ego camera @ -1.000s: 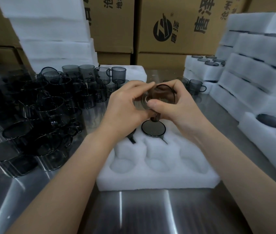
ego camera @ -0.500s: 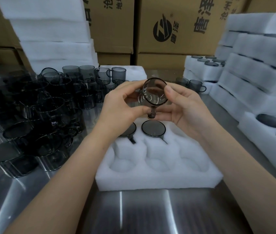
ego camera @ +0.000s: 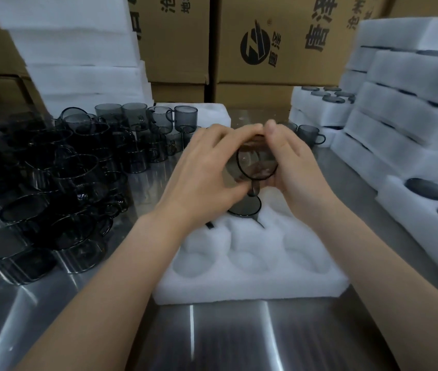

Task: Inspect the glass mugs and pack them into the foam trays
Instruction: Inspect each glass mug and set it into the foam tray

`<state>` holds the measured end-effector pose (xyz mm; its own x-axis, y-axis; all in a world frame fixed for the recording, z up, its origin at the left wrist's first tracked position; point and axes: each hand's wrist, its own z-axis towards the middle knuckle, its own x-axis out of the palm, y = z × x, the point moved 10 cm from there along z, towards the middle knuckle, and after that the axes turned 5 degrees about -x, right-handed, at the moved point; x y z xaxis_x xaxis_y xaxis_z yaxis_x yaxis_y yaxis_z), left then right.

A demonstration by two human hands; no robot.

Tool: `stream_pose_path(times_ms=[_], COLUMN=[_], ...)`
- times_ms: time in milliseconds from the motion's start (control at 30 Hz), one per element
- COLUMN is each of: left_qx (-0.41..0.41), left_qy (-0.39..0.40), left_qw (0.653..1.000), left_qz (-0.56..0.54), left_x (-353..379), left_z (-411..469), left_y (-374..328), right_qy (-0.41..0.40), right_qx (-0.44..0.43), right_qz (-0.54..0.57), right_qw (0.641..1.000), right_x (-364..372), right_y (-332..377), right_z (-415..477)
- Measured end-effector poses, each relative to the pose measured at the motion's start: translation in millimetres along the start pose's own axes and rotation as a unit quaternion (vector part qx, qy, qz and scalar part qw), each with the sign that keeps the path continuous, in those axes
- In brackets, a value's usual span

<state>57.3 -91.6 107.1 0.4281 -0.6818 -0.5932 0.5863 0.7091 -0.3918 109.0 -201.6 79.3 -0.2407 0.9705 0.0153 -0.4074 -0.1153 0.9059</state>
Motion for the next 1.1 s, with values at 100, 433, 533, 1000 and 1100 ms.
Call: stream_pose_path(times_ms=[100,433,533,1000,1100], left_qx=[-0.059,-0.126,-0.121,-0.181,-0.203], left_qy=[-0.054,-0.076,-0.043,-0.068,-0.062], left_qw=[0.994,0.989,0.991,0.973,0.959], left_qz=[-0.071,-0.018,-0.029,-0.126,-0.186], left_x=[-13.3,-20.4,-12.3,-17.6,-15.0], left_z=[-0.4,-1.2,0.0,-4.5,-6.2], left_y=[13.1,29.0,31.4,43.9,51.4], right_qy=[0.002,0.034,0.038,0.094,0.122], right_qx=[0.043,-0.052,-0.037,-0.031,-0.032], right_qz=[0.070,-0.135,-0.136,-0.027,0.031], right_qw=[0.997,0.989,0.989,0.995,0.992], right_x=[3.1,7.5,6.8,8.3,11.6], right_y=[-5.9,7.2,4.0,4.7,6.0], right_z=[0.6,-2.2,-2.2,-0.9,-2.2])
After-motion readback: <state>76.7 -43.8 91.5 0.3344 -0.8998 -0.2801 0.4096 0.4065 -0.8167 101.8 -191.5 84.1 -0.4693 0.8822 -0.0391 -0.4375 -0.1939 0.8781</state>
